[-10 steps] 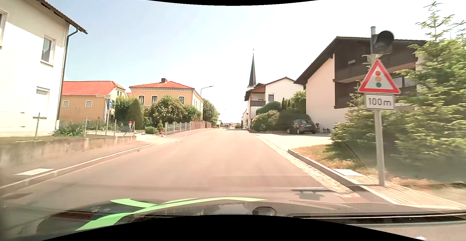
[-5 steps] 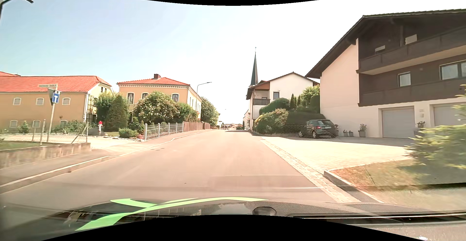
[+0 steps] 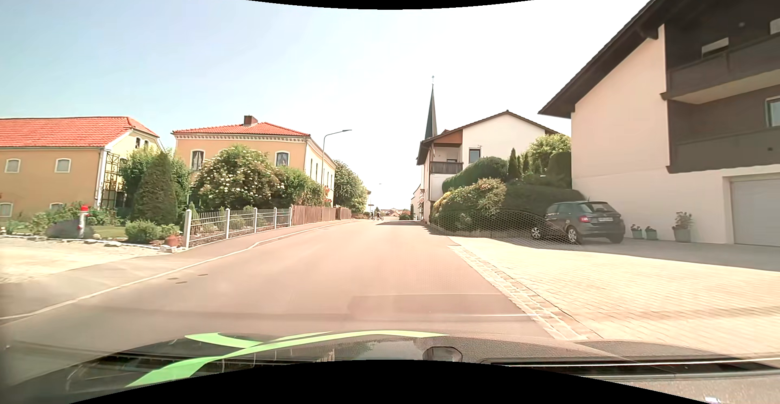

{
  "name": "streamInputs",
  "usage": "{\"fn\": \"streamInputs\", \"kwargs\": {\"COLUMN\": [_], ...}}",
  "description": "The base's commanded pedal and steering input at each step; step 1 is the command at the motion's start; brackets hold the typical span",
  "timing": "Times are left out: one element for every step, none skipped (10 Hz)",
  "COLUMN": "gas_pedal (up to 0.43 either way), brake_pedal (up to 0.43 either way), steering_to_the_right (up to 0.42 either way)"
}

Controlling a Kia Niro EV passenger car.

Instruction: Follow the waypoints while adhering to traffic rules and regulations

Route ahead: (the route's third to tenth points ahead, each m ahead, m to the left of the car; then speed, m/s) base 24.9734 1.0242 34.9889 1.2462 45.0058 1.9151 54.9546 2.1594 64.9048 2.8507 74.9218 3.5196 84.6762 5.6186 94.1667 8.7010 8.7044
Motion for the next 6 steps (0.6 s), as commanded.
{"fn": "streamInputs", "kwargs": {"gas_pedal": [0.138, 0.150, 0.157, 0.157, 0.157, 0.157], "brake_pedal": [0.000, 0.000, 0.000, 0.000, 0.000, 0.000], "steering_to_the_right": [-0.028, -0.028, -0.028, -0.028, -0.028, -0.028]}}
